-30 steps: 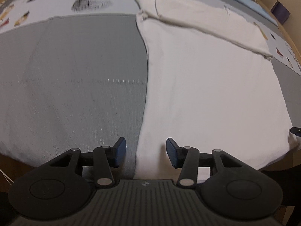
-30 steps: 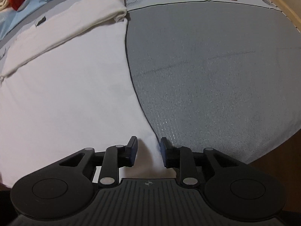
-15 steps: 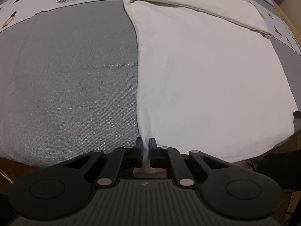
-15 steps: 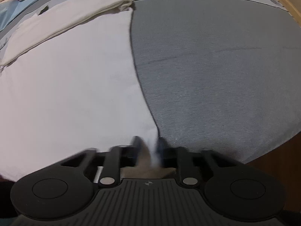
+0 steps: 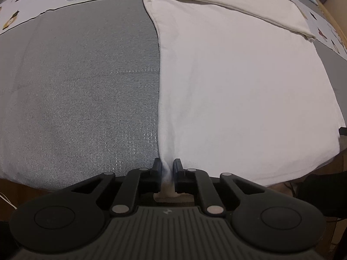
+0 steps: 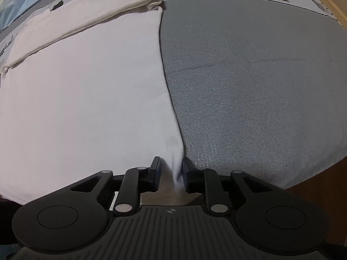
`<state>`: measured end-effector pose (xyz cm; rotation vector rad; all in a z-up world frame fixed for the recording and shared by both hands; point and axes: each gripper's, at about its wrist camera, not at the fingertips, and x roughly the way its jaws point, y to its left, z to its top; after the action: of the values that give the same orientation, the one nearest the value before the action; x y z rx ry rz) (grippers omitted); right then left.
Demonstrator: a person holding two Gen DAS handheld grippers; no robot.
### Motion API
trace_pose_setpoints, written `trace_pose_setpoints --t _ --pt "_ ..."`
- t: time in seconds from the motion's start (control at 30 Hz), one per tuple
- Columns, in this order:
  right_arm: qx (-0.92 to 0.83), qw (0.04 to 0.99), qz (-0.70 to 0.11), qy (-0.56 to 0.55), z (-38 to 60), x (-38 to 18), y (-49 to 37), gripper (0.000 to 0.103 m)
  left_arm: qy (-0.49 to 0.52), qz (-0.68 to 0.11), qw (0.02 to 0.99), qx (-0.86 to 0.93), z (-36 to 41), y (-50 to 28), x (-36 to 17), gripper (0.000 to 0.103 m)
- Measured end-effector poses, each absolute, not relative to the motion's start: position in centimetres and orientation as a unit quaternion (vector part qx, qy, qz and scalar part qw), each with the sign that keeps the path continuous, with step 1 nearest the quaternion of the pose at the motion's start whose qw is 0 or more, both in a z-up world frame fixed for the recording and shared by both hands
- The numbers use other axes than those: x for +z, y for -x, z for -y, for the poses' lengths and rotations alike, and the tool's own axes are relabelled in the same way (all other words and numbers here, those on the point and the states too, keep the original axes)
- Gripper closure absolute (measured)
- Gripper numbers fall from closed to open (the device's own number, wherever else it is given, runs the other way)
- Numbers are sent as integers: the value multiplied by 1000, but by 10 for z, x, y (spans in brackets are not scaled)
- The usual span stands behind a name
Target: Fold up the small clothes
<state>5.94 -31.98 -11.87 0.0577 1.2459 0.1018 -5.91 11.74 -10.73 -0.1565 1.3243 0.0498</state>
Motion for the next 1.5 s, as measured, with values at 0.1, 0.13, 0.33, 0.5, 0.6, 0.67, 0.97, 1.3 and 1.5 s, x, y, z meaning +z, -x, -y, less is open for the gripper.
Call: trace_pose_setpoints --t 0.1,0.13,0.33,0.5,0.6,0.67,0.97,1.3,1.5 --pt "48 810 -583 -28 320 -119 -61 81 73 -614 785 23 -117 60 -107 93" --pt "49 810 -583 -28 320 -119 -61 82 73 -614 785 23 -116 60 -107 93" --pt "49 813 -580 -33 320 -118 -59 96 66 -613 787 19 -116 58 -107 93" --pt "53 818 -571 -41 322 -113 -57 97 64 -611 789 16 -113 58 -107 95" --pt "53 819 -570 -40 323 -113 -56 97 63 -610 790 15 -113 59 -107 95" --pt "53 820 -568 -39 323 -111 -55 97 64 -608 791 13 -114 60 -105 95" --pt "63 842 -533 -55 326 -91 -48 97 57 -600 798 6 -112 64 -103 96" --pt "64 853 -515 -64 330 -80 -39 98 62 -576 815 -11 -109 71 -88 97" --pt "73 867 -485 -89 336 -63 -36 98 102 -531 841 -23 -114 76 -59 97"
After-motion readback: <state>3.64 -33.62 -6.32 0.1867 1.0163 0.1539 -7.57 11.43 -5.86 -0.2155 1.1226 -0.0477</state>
